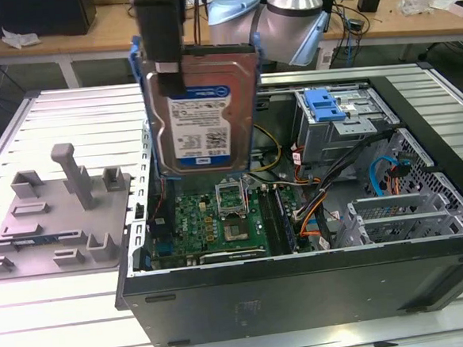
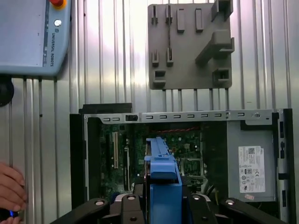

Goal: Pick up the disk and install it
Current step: 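Pick up the disk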

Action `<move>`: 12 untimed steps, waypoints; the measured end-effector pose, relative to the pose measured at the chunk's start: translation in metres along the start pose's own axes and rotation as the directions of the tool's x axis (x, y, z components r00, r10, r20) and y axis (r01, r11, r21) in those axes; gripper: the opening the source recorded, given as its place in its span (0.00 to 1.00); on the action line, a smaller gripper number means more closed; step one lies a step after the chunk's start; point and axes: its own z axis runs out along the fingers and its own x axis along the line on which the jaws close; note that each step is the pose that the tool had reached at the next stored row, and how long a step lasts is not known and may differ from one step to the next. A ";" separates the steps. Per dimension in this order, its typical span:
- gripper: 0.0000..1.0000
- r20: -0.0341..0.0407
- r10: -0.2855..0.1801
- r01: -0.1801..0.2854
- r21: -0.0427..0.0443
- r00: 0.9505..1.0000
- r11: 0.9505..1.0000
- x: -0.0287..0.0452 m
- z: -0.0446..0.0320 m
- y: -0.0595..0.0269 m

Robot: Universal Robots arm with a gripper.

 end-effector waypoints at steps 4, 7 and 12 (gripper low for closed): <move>0.36 0.000 0.000 0.000 -0.003 1.000 1.000 0.0128 -0.0010 -0.0279; 0.36 0.000 0.000 0.000 -0.004 1.000 1.000 0.0188 -0.0014 -0.0414; 0.36 0.000 0.000 0.000 -0.006 1.000 1.000 0.0281 -0.0020 -0.0626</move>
